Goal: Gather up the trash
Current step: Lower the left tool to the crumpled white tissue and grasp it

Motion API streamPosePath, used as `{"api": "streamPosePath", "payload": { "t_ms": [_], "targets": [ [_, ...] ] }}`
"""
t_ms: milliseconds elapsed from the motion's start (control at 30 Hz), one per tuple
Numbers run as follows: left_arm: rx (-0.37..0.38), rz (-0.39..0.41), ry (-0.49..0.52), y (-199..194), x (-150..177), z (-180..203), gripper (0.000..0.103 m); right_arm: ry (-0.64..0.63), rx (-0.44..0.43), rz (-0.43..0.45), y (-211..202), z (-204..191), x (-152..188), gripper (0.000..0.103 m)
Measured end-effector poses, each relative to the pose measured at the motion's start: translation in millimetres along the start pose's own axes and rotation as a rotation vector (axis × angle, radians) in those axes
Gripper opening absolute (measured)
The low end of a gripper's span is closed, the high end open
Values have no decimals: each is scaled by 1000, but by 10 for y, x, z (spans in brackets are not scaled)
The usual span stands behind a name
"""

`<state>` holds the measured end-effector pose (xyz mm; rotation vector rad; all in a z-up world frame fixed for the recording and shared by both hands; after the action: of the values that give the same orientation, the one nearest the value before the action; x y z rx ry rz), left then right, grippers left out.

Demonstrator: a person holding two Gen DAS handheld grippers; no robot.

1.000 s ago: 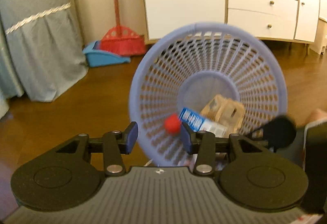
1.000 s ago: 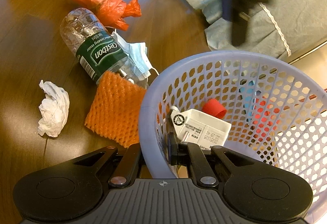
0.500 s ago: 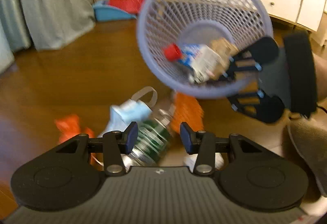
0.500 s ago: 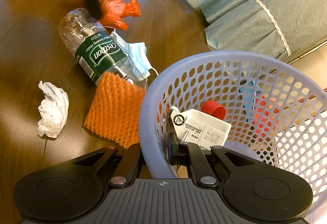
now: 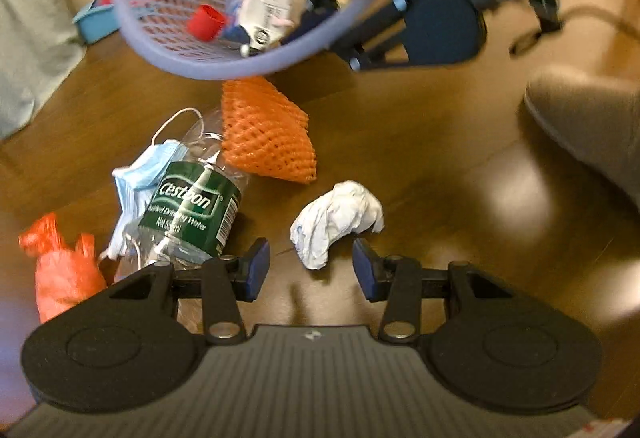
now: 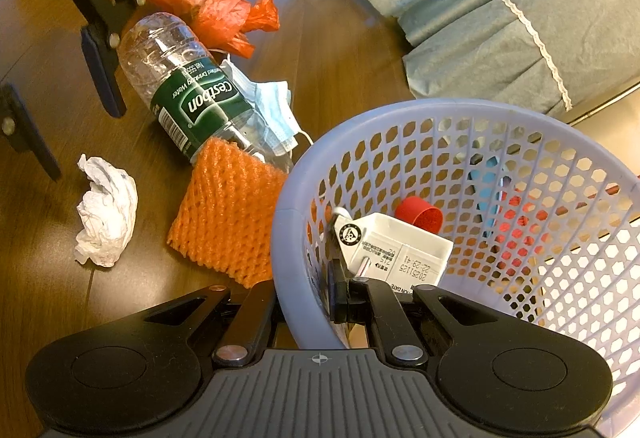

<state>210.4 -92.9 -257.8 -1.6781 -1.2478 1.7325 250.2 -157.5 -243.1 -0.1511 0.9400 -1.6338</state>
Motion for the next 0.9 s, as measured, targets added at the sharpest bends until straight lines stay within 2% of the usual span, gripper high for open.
{"api": "streamPosePath", "payload": {
  "t_ms": [533,700,733,800,900],
  "targets": [
    [8,-16,148,277,-48,61,40,1,1,1,-3,-11,8,3],
    [9,-11,160,325,-85,80,38,-1,0,0,-8,-20,16,3],
    [8,-9,168,324,-87,90,37,-2,0,0,-8,-20,17,3],
    [11,-12,183,327,-88,108,26,-1,0,-1,-11,-19,19,3],
    [10,-24,177,331,-81,110,18,-1,0,0,-12,-19,20,3]
  ]
}}
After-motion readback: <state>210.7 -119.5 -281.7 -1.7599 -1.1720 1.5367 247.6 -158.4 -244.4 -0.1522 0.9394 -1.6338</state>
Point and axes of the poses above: each gripper's, at about its wrist camera, not at the fingertips, and y roughly the way its jaws point, z to its right, x to its underside, the point moved 4 cm from there along y, roughly the way its jaws point, and after that the axes turned 2 degrees about x, right-handed, at the moved point
